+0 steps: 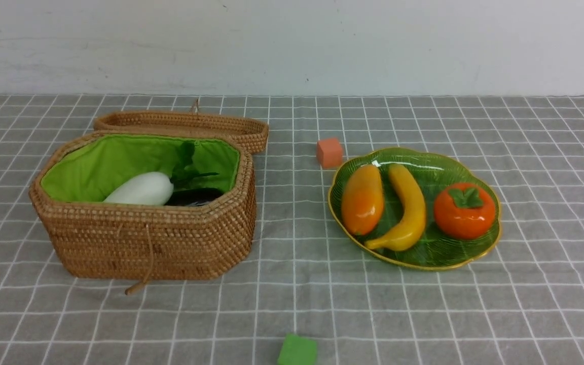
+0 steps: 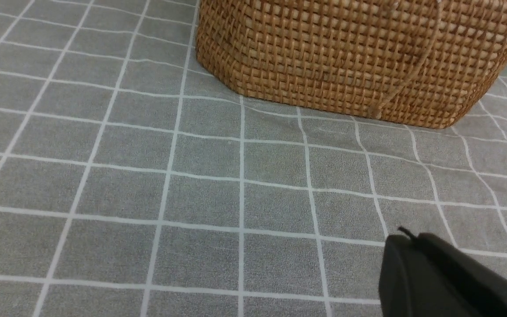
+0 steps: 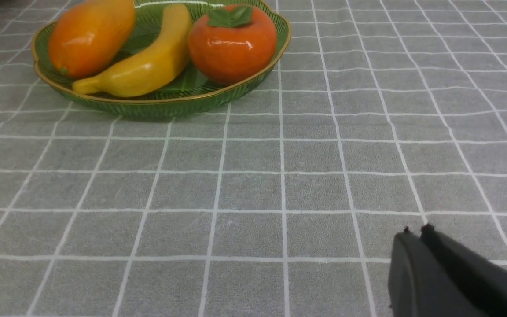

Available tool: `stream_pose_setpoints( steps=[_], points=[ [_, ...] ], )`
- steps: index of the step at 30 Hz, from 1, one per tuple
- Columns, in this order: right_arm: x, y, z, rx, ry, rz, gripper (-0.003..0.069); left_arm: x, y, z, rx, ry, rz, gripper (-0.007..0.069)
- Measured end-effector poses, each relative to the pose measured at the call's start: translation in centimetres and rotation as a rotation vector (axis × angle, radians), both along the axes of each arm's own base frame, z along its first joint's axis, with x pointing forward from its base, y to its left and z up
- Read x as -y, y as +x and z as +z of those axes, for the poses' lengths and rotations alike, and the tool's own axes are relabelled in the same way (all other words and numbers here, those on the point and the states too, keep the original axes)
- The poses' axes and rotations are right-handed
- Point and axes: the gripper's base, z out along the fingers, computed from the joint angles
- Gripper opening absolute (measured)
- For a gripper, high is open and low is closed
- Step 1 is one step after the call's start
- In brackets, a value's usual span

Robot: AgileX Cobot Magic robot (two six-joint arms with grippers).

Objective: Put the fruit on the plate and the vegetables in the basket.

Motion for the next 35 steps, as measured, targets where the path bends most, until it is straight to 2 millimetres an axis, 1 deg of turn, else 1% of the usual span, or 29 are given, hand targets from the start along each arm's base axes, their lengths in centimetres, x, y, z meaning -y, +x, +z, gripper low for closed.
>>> stream_pose_setpoints(
  steps=[35],
  points=[
    [0.00, 0.00, 0.00, 0.000, 0.007, -0.002, 0.0061, -0.01, 0.00, 0.01, 0.001, 0.000, 0.001, 0.0001]
  ],
)
